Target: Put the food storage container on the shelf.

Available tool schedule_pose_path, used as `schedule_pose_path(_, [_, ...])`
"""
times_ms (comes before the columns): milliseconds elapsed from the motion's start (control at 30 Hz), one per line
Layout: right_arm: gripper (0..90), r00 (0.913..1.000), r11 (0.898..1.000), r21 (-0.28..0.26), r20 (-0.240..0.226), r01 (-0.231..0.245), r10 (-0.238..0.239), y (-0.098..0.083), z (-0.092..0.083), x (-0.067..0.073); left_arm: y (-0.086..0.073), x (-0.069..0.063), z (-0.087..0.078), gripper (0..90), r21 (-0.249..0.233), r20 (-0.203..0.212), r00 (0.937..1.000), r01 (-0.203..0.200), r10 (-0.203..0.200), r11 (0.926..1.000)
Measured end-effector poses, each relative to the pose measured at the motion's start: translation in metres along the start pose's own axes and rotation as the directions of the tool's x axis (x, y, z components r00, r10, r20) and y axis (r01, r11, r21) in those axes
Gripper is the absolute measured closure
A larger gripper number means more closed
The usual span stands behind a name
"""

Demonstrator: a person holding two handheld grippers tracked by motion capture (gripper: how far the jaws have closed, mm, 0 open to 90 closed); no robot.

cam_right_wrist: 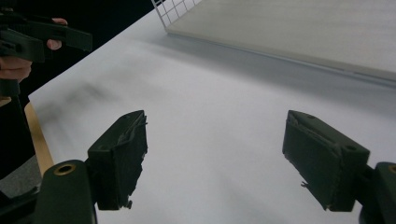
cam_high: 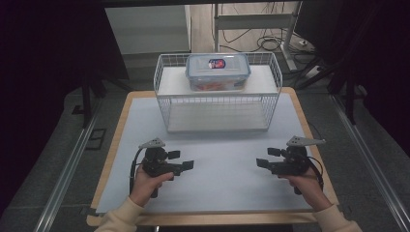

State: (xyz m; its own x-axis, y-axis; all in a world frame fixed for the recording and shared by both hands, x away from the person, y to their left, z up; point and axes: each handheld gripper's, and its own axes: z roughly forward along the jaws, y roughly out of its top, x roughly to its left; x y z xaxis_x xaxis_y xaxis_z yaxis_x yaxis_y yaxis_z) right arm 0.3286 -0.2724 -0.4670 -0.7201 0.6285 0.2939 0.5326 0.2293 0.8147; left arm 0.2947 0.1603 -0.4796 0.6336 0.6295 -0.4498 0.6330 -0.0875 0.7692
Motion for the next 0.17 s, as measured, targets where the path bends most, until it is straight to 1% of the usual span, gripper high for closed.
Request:
schedule_pose_path(67, [22.0, 0.9999, 1.0, -0.006, 0.006, 0.013, -0.013, -0.0003, 0.0005, 0.0011, -0.0017, 0.0007, -0.0013, 14.6, -0.008, -0.006, 1.0, -0.006, 0.006, 0.9999])
schedule_pose_path(100, [20.8, 0.9994, 1.0, -0.006, 0.02, 0.027, -0.027, -0.0015, 0.0011, 0.0014, -0.0033, 0.0019, -0.0019, 14.5, -0.01, -0.008, 0.9999, -0.007, 0.007, 0.9999])
schedule_pose_path(133, [19.8, 0.9984, 0.999, -0.001, 0.041, 0.041, -0.041, -0.0033, 0.002, 0.0015, -0.0072, 0.0051, -0.0027, 14.0, -0.015, -0.016, 0.9998, -0.01, 0.009, 0.9998])
schedule_pose_path(167, [18.2, 0.9947, 0.998, 0.017, 0.084, 0.059, -0.06, -0.0072, 0.0038, 0.0008, -0.0087, 0.0063, -0.0029, 13.8, -0.015, -0.019, 0.9998, -0.009, 0.008, 0.9999])
